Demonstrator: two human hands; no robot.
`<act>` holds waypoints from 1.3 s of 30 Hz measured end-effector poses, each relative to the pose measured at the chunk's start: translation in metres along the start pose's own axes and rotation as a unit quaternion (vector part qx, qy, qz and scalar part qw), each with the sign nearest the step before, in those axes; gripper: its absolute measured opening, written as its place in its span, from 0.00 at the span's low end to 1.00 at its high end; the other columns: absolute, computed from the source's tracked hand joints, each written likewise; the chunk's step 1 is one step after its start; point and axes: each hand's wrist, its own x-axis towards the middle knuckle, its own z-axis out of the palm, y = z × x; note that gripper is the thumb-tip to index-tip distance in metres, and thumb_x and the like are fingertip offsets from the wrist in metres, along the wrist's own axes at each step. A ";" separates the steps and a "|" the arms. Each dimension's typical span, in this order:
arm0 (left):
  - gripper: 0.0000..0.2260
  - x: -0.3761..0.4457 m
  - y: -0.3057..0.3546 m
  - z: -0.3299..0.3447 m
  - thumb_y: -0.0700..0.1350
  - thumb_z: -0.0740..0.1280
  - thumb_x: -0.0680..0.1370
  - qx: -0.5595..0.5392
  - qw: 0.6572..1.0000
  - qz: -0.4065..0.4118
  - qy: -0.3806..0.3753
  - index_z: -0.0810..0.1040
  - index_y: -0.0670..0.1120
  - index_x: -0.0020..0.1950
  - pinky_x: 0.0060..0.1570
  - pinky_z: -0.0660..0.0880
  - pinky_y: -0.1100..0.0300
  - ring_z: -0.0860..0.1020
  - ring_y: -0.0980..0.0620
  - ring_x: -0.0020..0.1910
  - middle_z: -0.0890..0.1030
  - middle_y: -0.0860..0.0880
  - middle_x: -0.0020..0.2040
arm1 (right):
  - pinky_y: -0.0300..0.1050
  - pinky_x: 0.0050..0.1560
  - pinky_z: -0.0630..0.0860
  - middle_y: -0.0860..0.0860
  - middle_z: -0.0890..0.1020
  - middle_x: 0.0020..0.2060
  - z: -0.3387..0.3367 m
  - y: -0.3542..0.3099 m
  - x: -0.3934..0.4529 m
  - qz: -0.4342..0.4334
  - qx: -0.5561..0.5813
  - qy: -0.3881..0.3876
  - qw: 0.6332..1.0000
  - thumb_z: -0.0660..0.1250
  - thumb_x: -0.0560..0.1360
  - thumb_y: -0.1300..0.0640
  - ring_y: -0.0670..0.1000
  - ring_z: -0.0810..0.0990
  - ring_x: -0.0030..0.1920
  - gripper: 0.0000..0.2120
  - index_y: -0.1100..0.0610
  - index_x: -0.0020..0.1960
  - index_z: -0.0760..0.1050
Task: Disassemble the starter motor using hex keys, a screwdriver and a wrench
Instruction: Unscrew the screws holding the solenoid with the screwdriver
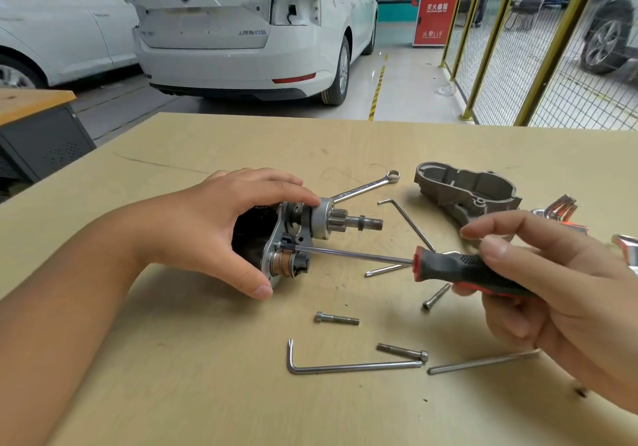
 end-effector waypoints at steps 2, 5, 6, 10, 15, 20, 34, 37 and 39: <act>0.46 0.000 0.000 0.000 0.61 0.82 0.59 -0.001 1.000 -0.001 0.000 0.67 0.73 0.74 0.69 0.55 0.76 0.59 0.70 0.76 0.63 0.75 0.74 | 0.47 0.29 0.71 0.65 0.79 0.40 -0.003 0.001 0.001 -0.010 0.014 -0.015 1.000 0.87 0.57 0.45 0.54 0.70 0.26 0.34 0.57 0.57 0.81; 0.46 -0.001 0.000 -0.001 0.61 0.82 0.59 0.001 1.000 0.000 0.000 0.67 0.72 0.74 0.68 0.55 0.77 0.60 0.71 0.76 0.63 0.75 0.74 | 0.49 0.33 0.74 0.59 0.81 0.42 -0.005 0.004 0.002 -0.010 0.035 -0.020 0.999 0.89 0.54 0.51 0.52 0.74 0.31 0.37 0.57 0.59 0.81; 0.46 -0.001 0.000 -0.001 0.61 0.82 0.59 0.002 1.000 0.000 0.001 0.67 0.73 0.74 0.68 0.54 0.79 0.59 0.71 0.76 0.63 0.76 0.73 | 0.49 0.33 0.74 0.60 0.81 0.43 -0.004 0.004 0.002 -0.006 0.035 -0.020 0.999 0.89 0.54 0.51 0.52 0.74 0.30 0.37 0.57 0.59 0.81; 0.46 0.000 0.001 -0.001 0.62 0.81 0.59 0.005 1.000 -0.005 -0.004 0.66 0.74 0.74 0.71 0.57 0.68 0.57 0.72 0.76 0.62 0.76 0.74 | 0.43 0.28 0.69 0.68 0.81 0.40 -0.001 0.005 0.001 0.005 0.006 0.003 1.000 0.84 0.58 0.37 0.54 0.69 0.23 0.34 0.57 0.55 0.82; 0.45 -0.001 0.001 -0.001 0.62 0.82 0.59 -0.002 1.000 -0.007 -0.005 0.67 0.73 0.74 0.71 0.58 0.64 0.59 0.69 0.77 0.63 0.75 0.74 | 0.45 0.29 0.70 0.62 0.80 0.39 -0.006 0.004 0.004 -0.009 0.015 -0.022 1.000 0.88 0.54 0.50 0.52 0.70 0.27 0.34 0.58 0.56 0.81; 0.46 0.000 0.000 0.000 0.62 0.82 0.59 0.001 1.000 -0.006 -0.003 0.67 0.73 0.74 0.71 0.58 0.65 0.59 0.69 0.77 0.63 0.74 0.74 | 0.45 0.29 0.70 0.65 0.76 0.40 -0.007 0.006 0.002 0.030 0.018 -0.023 0.999 0.88 0.56 0.48 0.52 0.71 0.28 0.35 0.57 0.59 0.81; 0.46 0.000 0.000 0.000 0.63 0.81 0.59 0.012 1.000 -0.001 0.000 0.65 0.74 0.75 0.72 0.56 0.69 0.58 0.69 0.77 0.63 0.75 0.74 | 0.43 0.26 0.70 0.63 0.83 0.42 0.001 0.002 0.001 0.025 -0.011 0.011 1.000 0.84 0.55 0.36 0.53 0.72 0.26 0.36 0.55 0.54 0.82; 0.47 -0.001 0.001 0.000 0.63 0.81 0.59 0.012 1.000 -0.007 -0.004 0.64 0.75 0.74 0.72 0.57 0.64 0.57 0.70 0.78 0.62 0.75 0.75 | 0.41 0.28 0.68 0.65 0.82 0.39 0.000 0.001 0.002 0.021 -0.010 0.005 1.000 0.84 0.56 0.36 0.52 0.69 0.23 0.35 0.56 0.54 0.82; 0.47 -0.001 0.001 -0.001 0.63 0.81 0.59 0.010 1.000 -0.010 -0.006 0.64 0.75 0.74 0.73 0.56 0.63 0.57 0.70 0.77 0.62 0.76 0.75 | 0.43 0.28 0.68 0.61 0.79 0.39 -0.001 0.000 0.002 0.006 0.001 -0.007 1.000 0.87 0.54 0.43 0.52 0.69 0.26 0.35 0.57 0.55 0.81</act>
